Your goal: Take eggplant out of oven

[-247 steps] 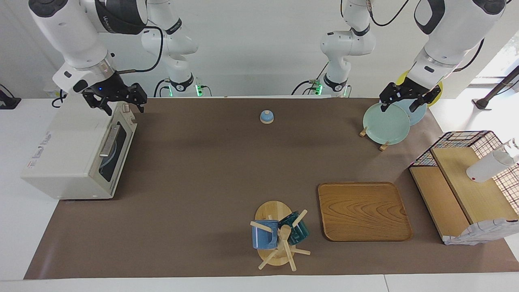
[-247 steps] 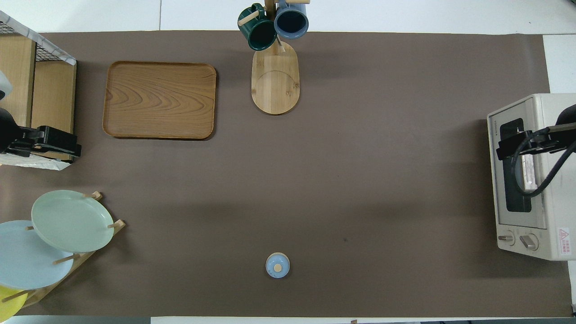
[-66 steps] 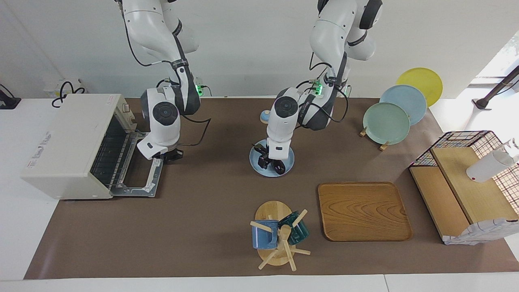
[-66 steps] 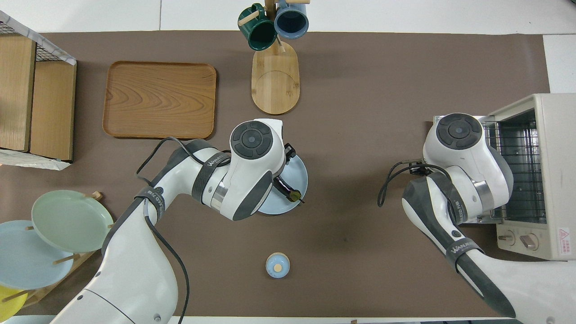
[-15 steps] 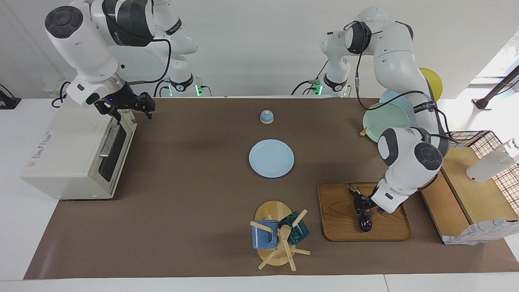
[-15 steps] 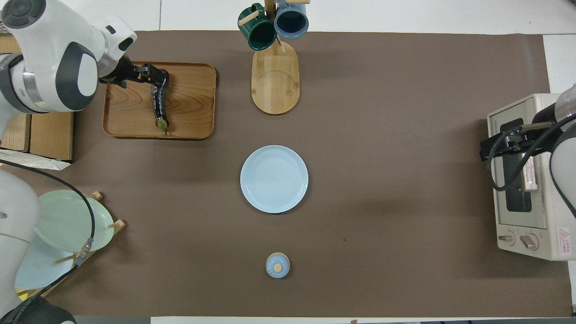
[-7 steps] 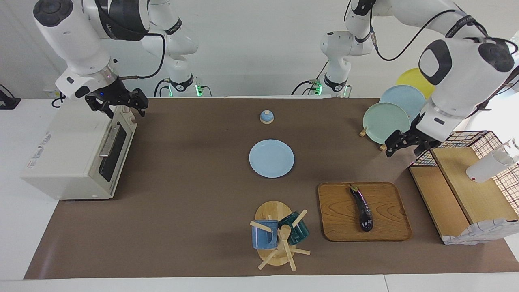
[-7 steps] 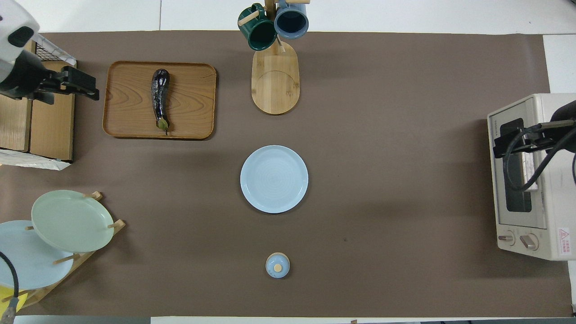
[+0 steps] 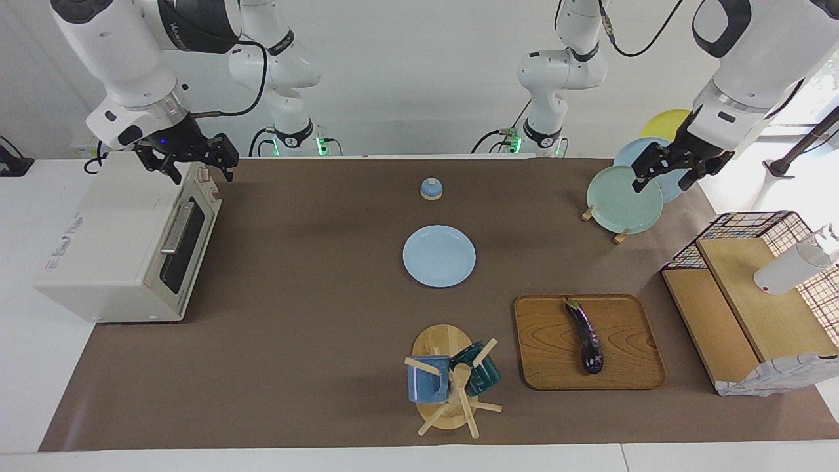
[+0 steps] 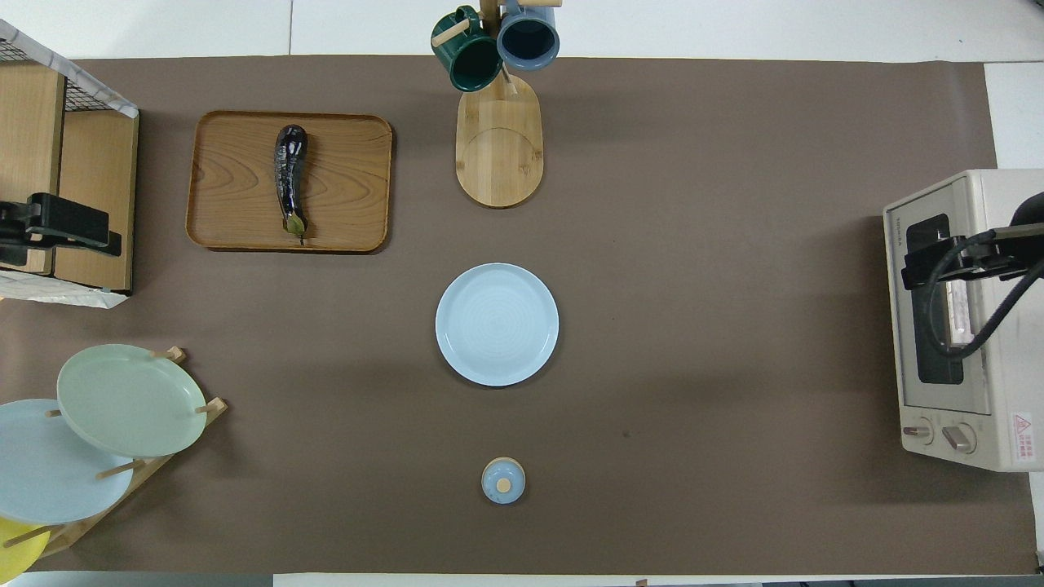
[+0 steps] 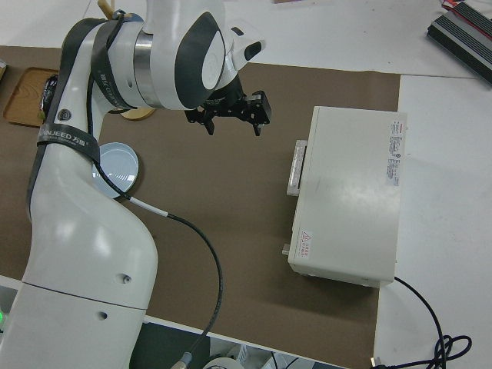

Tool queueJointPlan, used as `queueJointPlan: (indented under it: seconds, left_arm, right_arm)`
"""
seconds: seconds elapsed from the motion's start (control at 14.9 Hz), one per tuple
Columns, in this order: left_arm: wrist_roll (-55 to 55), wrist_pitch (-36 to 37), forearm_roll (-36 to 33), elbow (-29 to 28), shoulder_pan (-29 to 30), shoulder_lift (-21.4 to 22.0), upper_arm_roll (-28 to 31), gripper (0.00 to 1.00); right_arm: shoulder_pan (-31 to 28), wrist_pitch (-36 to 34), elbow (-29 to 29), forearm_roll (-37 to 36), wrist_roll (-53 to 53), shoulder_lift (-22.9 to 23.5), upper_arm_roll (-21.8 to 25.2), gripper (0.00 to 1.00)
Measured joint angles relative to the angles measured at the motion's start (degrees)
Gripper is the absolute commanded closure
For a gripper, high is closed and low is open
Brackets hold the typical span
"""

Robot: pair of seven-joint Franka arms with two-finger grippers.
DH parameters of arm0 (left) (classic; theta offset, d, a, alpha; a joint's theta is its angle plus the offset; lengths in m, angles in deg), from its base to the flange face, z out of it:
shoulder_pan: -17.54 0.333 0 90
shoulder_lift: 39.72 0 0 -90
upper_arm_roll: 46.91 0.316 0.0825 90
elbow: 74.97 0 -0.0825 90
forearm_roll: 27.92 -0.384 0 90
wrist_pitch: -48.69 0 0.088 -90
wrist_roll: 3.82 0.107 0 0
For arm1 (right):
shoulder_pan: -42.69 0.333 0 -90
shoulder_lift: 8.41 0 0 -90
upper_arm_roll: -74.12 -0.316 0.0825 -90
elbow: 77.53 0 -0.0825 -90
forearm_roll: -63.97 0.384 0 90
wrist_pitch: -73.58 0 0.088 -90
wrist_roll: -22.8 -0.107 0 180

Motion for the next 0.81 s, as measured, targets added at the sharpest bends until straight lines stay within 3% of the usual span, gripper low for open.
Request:
queueJointPlan:
  seconds: [0.27,0.81]
  left_arm:
    - [-0.3,0.0,-0.1,-4.6,2.9,2.5,-2.4,0.0]
    - [-0.3,-0.1,-0.1,-6.2,6.0,2.5,-6.1,0.0]
  right_arm:
    - [0.0,0.0,0.0,0.0,0.0,0.0,0.0,0.0]
    - [0.0,0.0,0.0,0.0,0.0,0.0,0.0,0.0]
